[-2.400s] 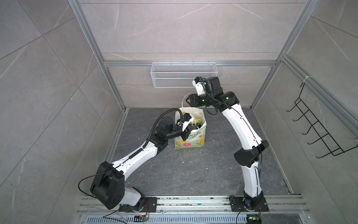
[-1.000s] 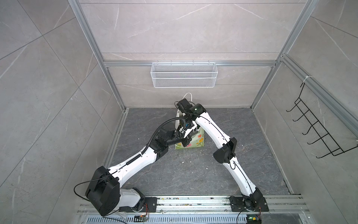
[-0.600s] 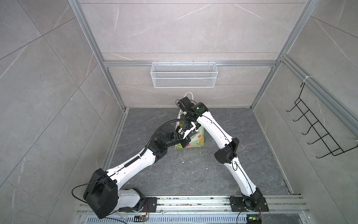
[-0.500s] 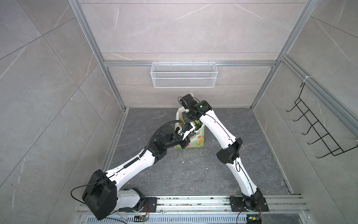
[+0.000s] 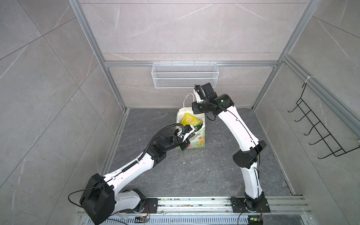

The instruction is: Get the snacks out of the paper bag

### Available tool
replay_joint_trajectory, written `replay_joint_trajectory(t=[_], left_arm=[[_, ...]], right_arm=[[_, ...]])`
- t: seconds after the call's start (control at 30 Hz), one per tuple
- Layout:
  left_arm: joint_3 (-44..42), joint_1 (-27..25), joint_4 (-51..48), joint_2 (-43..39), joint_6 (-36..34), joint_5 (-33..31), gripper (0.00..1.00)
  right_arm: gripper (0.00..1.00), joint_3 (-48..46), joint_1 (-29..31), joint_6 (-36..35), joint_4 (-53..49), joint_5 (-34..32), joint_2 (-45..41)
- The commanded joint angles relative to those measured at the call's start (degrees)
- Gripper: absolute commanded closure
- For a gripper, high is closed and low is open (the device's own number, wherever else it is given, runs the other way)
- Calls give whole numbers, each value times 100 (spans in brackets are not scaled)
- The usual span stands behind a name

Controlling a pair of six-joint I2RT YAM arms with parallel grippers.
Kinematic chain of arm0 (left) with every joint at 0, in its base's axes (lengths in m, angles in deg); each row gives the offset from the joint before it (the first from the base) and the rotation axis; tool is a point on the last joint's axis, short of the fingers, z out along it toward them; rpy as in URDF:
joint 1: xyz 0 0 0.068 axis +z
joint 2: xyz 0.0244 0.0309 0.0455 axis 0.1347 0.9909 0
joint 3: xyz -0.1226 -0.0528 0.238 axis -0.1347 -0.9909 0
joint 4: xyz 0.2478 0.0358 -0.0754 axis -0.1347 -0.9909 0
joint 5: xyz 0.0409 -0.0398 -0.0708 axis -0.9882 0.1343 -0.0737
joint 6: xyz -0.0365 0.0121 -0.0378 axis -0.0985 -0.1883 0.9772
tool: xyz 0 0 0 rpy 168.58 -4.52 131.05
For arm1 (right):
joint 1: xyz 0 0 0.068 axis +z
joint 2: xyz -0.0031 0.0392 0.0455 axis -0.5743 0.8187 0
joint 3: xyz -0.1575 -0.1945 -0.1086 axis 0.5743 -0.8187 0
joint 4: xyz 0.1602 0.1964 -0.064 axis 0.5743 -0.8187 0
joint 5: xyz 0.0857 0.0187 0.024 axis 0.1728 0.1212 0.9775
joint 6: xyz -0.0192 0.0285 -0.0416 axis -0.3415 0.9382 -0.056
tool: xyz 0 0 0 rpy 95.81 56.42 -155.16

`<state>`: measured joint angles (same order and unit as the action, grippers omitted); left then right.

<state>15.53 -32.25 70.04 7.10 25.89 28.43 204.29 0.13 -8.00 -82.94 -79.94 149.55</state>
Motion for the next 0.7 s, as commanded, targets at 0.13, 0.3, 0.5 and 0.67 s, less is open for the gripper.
replay_joint_trajectory(t=[0.13, 0.3, 0.5, 0.67], left_arm=[[207, 0, -21, 35, -146, 75, 100], [214, 1, -45, 7, -163, 85, 100], [203, 0, -81, -5, -184, 58, 100], [234, 0, -69, 35, -153, 67, 100]], right_arm=[[31, 194, 218, 102, -350, 295, 659], [30, 275, 256, 262, -312, -105, 1045], [30, 886, 289, 274, -540, -239, 1773], [60, 1670, 286, 314, -893, -340, 2234]])
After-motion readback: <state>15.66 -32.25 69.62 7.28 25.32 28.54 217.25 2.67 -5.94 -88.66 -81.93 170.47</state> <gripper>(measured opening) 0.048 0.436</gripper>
